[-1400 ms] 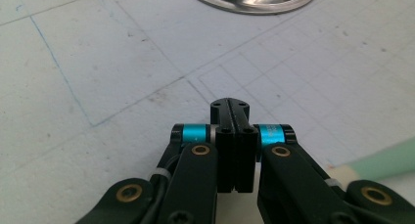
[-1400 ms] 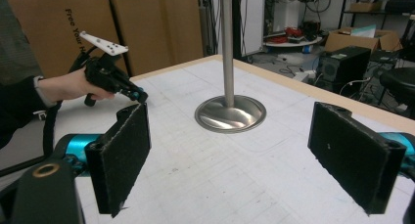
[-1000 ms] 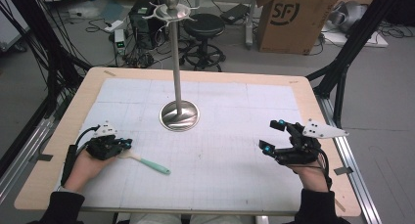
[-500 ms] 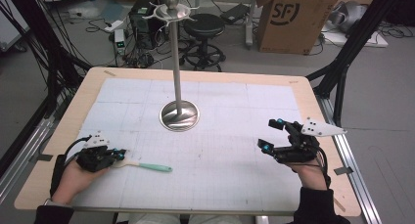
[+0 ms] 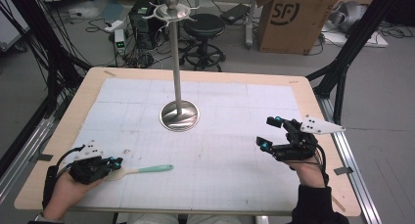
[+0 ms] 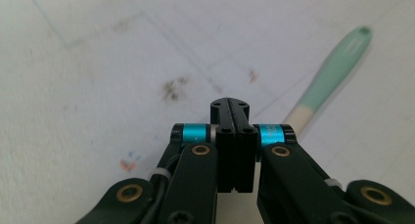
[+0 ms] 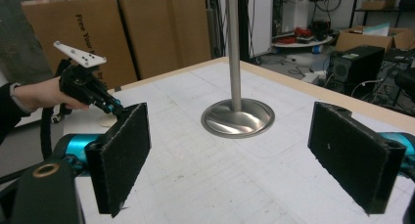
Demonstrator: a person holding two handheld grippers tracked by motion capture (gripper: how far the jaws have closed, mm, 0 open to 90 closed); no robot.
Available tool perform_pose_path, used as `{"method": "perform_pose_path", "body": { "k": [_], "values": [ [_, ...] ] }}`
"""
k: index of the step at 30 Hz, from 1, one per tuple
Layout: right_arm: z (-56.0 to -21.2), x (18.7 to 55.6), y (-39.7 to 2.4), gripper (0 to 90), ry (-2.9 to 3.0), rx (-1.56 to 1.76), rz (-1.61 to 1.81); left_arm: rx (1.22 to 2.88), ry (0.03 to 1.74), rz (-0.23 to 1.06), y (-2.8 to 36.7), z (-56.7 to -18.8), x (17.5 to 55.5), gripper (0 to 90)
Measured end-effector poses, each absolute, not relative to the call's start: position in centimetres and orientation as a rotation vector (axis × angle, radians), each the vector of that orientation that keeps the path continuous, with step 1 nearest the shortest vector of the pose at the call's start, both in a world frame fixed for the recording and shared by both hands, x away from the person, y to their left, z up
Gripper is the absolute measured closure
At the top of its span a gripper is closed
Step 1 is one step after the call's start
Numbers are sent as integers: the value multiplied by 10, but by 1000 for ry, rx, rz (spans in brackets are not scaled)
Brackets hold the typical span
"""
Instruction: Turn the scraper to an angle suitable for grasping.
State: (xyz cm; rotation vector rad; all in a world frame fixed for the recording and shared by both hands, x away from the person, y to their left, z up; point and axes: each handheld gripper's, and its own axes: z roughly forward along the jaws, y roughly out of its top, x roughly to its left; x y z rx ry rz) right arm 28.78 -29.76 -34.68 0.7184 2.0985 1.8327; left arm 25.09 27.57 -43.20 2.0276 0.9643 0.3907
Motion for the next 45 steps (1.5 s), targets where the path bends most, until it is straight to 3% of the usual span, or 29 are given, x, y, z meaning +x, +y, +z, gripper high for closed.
{"method": "perform_pose_path", "body": {
  "k": [3, 14, 28, 37, 40, 45],
  "values": [
    [-348, 289, -296, 148, 2111, 717, 1824, 2004, 887, 358, 266, -427, 245, 898],
    [-348, 290, -298, 148, 2107, 721, 1831, 2203, 672, 266, 214, -444, 233, 897],
    [-349, 290, -290, 148, 2139, 716, 1794, 2146, 769, 352, 208, -448, 262, 897],
    [-351, 289, -290, 148, 2149, 718, 1787, 2076, 769, 310, 220, -436, 263, 893],
    [-351, 288, -292, 148, 2145, 715, 1790, 2036, 759, 302, 230, -424, 263, 862],
    [-351, 287, -295, 148, 2140, 723, 1781, 1996, 695, 328, 239, -403, 263, 644]
  ]
}}
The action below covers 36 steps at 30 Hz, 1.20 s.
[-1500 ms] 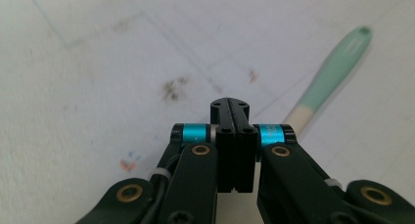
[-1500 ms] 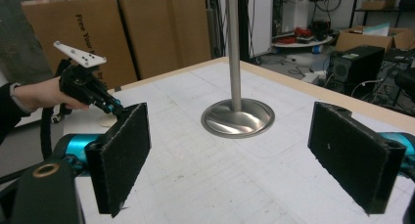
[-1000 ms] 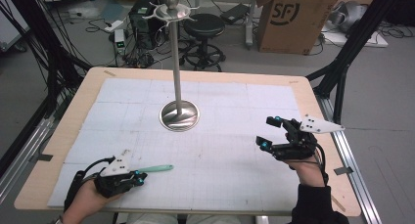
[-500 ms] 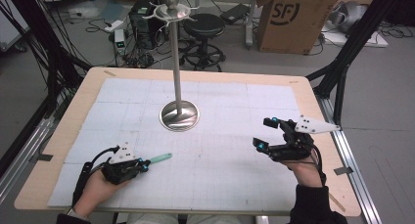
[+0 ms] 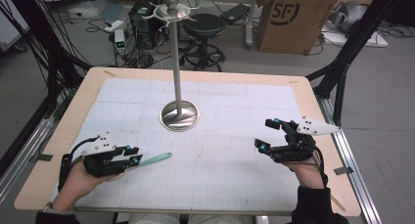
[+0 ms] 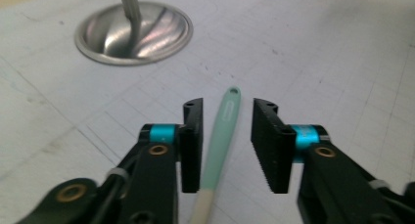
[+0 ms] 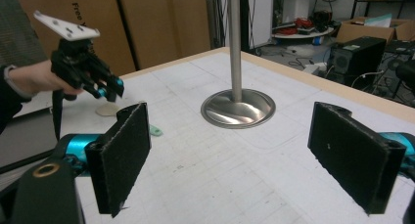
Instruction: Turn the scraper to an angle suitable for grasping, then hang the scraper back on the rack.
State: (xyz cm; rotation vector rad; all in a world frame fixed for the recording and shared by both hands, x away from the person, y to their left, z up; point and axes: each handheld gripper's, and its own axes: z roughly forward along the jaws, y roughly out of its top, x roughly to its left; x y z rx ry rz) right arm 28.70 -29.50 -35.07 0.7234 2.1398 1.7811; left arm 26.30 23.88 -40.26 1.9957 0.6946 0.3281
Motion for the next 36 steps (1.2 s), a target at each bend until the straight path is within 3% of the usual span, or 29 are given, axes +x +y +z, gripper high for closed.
{"method": "perform_pose_path", "body": {
  "k": [3, 6, 7, 8, 10, 11, 17, 36],
  "values": [
    [-351, 286, -295, 148, 2138, 728, 1779, 1984, 675, 365, 244, -387, 264, 573],
    [-351, 283, -296, 148, 2141, 722, 1770, 1957, 657, 357, 250, -375, 266, 413],
    [-351, 283, -296, 148, 2141, 722, 1770, 1952, 652, 356, 252, -371, 266, 413],
    [-351, 282, -297, 148, 2142, 726, 1770, 1947, 642, 361, 253, -368, 266, 337],
    [-351, 282, -298, 148, 2139, 727, 1769, 1936, 595, 397, 254, -364, 264, 309],
    [-351, 282, -300, 148, 2131, 733, 1778, 1934, 590, 415, 254, -362, 263, 212],
    [-354, 285, -301, 148, 2134, 737, 1788, 1932, 577, 410, 251, -359, 263, 143],
    [-354, 285, -304, 148, 2125, 754, 1780, 2113, 594, 295, 252, -377, 282, 169]
  ]
}}
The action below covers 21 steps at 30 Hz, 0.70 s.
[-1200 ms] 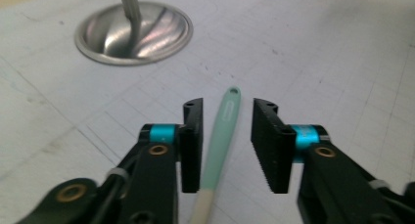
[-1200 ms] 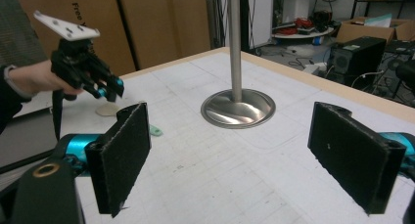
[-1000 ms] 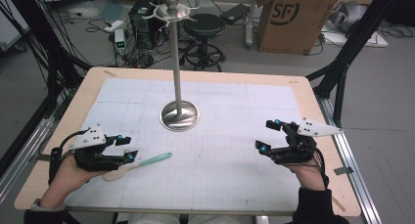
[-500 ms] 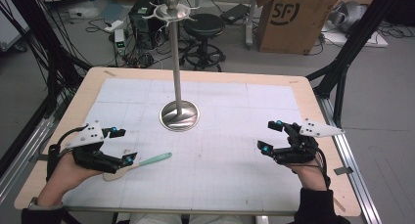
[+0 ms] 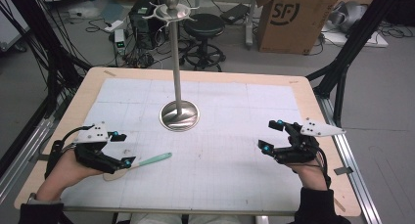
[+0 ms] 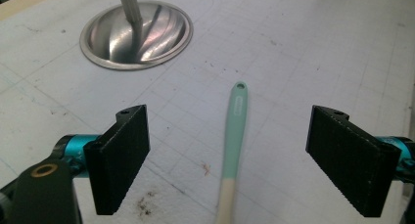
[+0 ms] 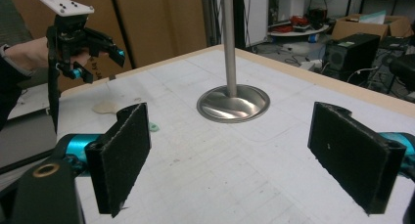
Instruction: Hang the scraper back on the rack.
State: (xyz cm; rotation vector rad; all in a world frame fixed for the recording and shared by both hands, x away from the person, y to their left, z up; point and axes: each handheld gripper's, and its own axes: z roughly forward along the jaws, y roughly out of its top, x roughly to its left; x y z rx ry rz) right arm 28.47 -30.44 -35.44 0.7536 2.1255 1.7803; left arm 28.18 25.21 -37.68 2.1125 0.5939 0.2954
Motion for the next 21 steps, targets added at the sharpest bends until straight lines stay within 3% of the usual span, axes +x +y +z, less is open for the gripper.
{"method": "perform_pose_path", "body": {
  "k": [11, 21],
  "values": [
    [-353, 278, -309, 148, 2119, 770, 1761, 2362, 551, 191, 234, -375, 311, 258],
    [-353, 273, -311, 148, 2119, 769, 1757, 2547, 437, 176, 216, -387, 316, 362]
  ]
}}
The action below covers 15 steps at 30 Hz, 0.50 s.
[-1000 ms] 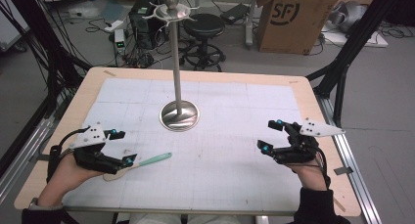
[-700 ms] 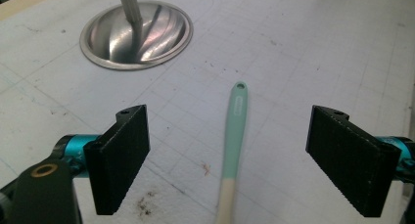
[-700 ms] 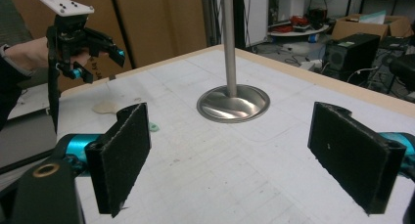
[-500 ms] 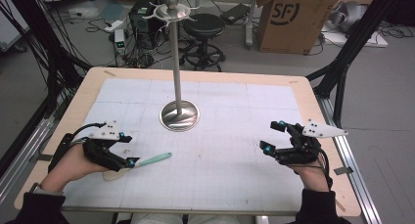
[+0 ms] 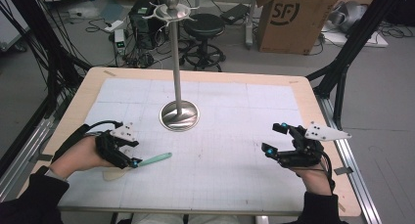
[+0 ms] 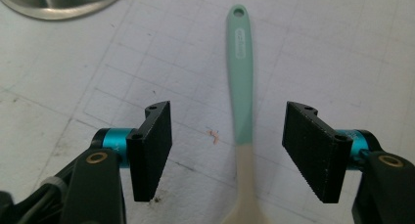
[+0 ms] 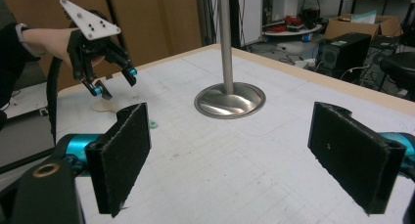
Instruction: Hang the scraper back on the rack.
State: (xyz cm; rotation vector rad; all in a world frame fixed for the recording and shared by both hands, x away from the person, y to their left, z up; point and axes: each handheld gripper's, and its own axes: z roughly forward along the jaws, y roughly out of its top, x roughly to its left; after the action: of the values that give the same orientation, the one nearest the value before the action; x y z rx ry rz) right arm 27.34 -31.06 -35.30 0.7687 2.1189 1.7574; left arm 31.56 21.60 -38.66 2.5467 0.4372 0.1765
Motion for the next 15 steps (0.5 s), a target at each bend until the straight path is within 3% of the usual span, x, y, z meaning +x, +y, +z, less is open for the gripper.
{"method": "perform_pose_path", "body": {
  "k": [15],
  "values": [
    [-354, 273, -312, 148, 2124, 774, 1756, 2753, 437, 115, 203, -405, 315, 614]
  ]
}}
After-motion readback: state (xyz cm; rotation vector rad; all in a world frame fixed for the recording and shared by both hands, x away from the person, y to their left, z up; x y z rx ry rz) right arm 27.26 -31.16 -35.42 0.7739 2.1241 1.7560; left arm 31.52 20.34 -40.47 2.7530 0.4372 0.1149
